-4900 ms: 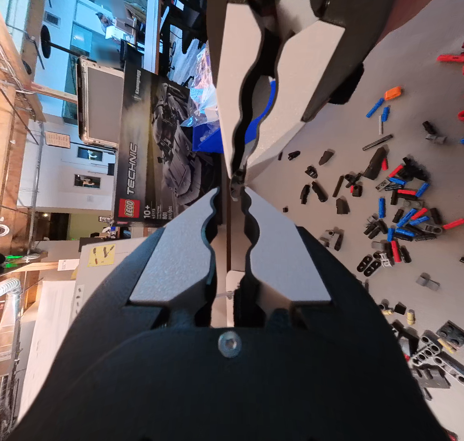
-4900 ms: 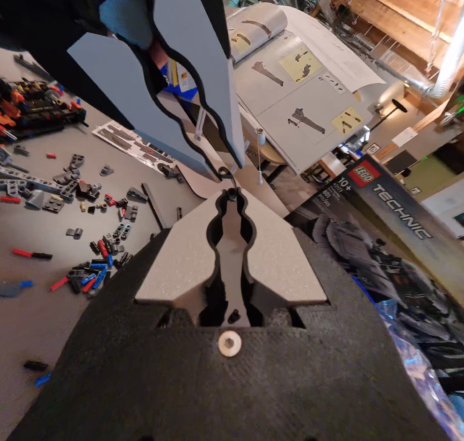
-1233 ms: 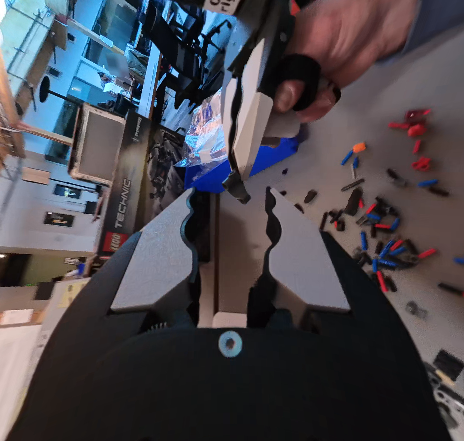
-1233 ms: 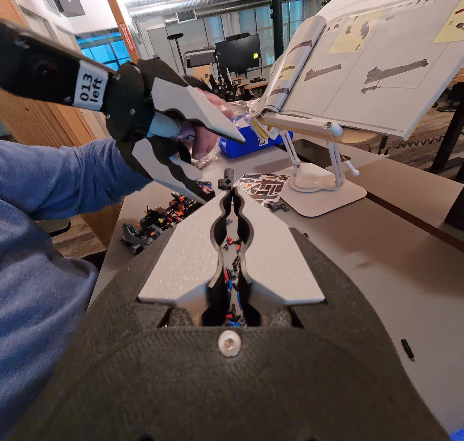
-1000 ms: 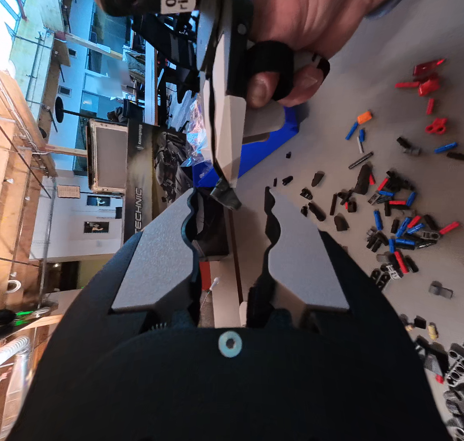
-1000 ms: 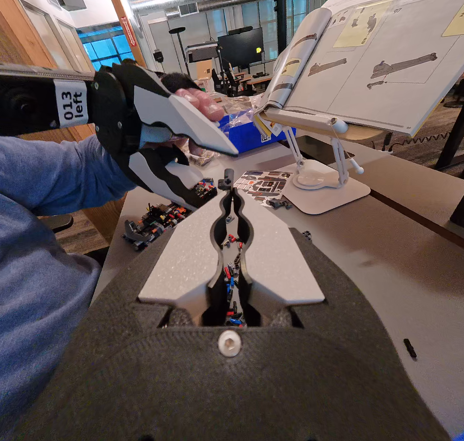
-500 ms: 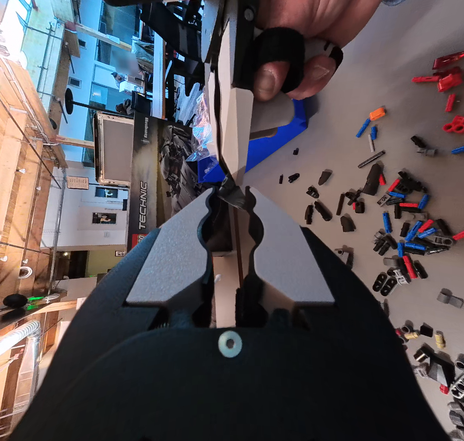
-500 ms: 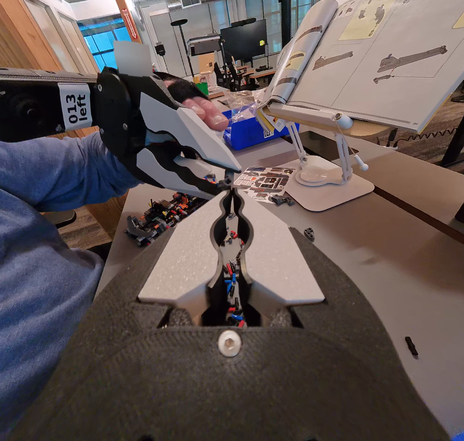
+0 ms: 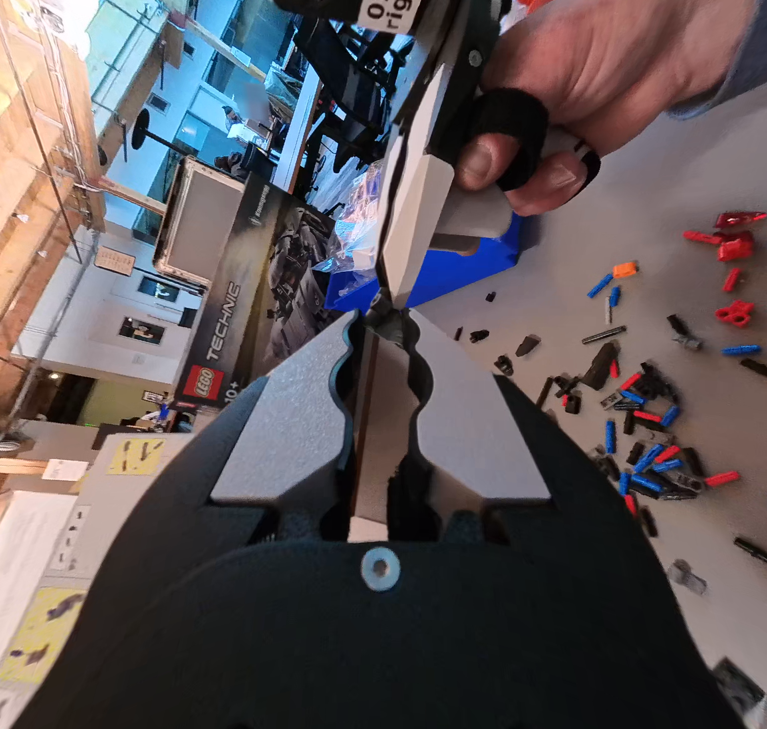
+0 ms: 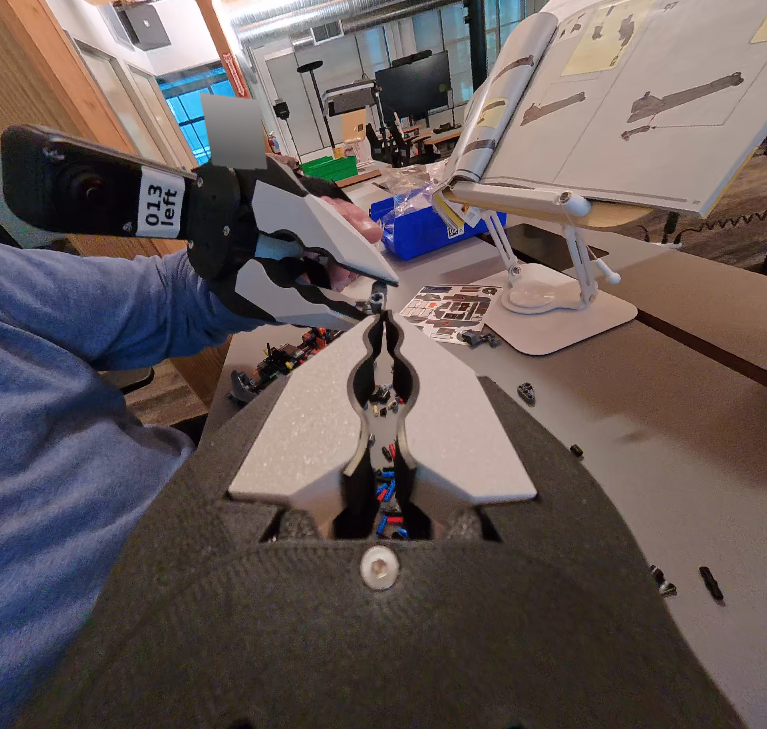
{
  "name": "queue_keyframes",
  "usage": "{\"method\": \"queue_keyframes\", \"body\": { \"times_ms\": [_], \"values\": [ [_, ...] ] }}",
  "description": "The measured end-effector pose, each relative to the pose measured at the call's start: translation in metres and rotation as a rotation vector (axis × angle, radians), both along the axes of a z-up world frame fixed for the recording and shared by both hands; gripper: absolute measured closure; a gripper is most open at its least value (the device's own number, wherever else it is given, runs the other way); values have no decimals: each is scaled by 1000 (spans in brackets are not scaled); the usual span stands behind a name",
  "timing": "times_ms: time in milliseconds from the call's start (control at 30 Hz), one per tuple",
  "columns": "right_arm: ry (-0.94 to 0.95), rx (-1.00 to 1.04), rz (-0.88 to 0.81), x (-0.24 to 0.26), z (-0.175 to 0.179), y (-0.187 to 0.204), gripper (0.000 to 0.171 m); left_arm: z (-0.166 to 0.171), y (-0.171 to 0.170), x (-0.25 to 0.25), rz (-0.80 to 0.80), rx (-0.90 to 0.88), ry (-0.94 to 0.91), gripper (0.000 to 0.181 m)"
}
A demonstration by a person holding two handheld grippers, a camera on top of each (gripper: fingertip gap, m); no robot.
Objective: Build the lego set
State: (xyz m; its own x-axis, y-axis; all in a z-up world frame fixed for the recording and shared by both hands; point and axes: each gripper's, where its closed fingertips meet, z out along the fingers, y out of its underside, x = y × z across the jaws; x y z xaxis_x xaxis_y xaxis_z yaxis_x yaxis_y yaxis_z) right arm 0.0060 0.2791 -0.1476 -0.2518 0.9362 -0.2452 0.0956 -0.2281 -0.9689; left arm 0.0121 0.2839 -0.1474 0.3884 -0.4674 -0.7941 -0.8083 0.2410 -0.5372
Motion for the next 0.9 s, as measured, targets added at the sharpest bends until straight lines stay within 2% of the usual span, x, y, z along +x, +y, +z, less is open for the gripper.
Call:
{"method": "queue_keyframes", "body": {
  "times_ms": [167,367,533,667,833,900],
  "values": [
    [-39,59,-1,-1,-5,-4,171,-4,-7,-1,-9,-41,-16,164],
    [-130,225,-46,-4,-16,-7,171,-5,-16,-7,-51,-190,-64,163],
    [-190,338,-67,-8,-26,-13,171,-24,-18,-10,-52,-305,75,175],
    [-200,358,-77,-6,-27,-11,171,-25,-16,-10,-38,-307,94,176],
    [-108,364,-168,-6,-10,-2,170,-9,-9,-12,25,-249,-42,176],
    [-81,379,-219,-5,-4,4,152,2,-5,-14,49,-251,-183,176]
  ]
}}
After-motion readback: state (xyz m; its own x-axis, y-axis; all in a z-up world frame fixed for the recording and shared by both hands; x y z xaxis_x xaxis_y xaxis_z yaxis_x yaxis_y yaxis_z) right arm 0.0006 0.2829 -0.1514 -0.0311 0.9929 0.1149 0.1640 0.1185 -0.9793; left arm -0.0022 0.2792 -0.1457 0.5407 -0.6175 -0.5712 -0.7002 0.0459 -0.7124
